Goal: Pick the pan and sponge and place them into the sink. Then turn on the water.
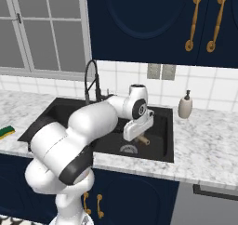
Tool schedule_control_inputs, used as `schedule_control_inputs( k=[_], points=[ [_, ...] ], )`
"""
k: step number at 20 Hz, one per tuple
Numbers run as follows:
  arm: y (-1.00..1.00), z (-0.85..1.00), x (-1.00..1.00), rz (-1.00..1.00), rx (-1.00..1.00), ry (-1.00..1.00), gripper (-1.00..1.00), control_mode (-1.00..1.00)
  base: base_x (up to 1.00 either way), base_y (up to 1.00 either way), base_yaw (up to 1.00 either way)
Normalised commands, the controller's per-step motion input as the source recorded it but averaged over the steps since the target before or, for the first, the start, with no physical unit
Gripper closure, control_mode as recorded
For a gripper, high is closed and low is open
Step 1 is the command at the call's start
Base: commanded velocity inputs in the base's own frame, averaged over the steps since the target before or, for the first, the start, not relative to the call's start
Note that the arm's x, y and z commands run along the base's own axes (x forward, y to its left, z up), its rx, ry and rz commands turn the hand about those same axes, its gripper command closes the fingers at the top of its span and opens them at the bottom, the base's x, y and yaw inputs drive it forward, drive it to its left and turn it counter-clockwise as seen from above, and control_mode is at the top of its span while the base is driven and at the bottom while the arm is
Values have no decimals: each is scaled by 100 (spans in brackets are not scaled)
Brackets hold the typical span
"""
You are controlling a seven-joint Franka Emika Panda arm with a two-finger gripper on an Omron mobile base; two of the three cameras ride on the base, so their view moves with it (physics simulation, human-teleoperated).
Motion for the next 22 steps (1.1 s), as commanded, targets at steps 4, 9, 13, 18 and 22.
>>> schedule_control_inputs(
  k=[4, 9, 13, 18, 22],
  points=[
    [8, -26, 48, 8, 7, 6, 100, -100, 0, 0, 0],
    [31, -50, 50, 2, 0, 21, 100, -100, 0, 0, 0],
    [8, -36, 40, 0, 2, 9, 100, -100, 0, 0, 0],
    [0, -54, 19, 0, 5, 0, 100, -100, 0, 0, 0],
    [0, -45, 8, 0, 10, -1, 100, -100, 0, 0, 0]
  ],
)
